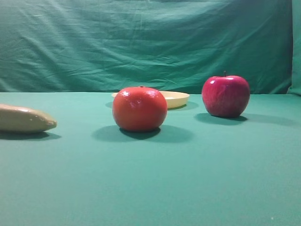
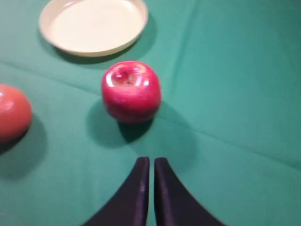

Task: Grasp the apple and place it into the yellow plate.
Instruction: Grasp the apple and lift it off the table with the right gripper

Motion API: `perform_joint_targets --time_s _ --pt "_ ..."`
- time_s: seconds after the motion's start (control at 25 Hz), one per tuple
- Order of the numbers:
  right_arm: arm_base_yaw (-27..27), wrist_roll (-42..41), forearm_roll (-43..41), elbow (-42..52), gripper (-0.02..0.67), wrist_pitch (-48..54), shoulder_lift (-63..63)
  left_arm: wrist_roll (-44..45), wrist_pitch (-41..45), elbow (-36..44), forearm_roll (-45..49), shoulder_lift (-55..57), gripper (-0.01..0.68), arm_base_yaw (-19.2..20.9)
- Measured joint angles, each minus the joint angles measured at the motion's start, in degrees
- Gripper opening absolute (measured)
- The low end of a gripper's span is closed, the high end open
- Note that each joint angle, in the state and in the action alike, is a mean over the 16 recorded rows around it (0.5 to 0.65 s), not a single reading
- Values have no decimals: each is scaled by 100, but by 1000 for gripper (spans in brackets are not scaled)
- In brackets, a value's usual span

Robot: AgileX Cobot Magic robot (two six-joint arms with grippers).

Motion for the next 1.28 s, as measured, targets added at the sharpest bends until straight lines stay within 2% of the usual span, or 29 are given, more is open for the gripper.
perform_joint_targets --time_s 0.28,0.44,0.6,1.0,1.12,1.28 --pt "219 1343 -1200 -1264 5 659 1150 0 0 0 0 0 157 0" --pt "261 2090 -1956 -1900 50 1045 1639 0 0 0 0 0 157 0" --pt "362 2522 -2550 -2348 165 1323 1963 0 0 0 0 0 157 0" --pt "761 2726 -3345 -2634 554 1136 2377 0 0 0 0 0 157 0" --pt "844 2901 -3580 -2636 628 1031 2549 0 0 0 0 0 157 0" --pt "898 3176 -3854 -2637 664 863 2842 0 0 0 0 0 157 0"
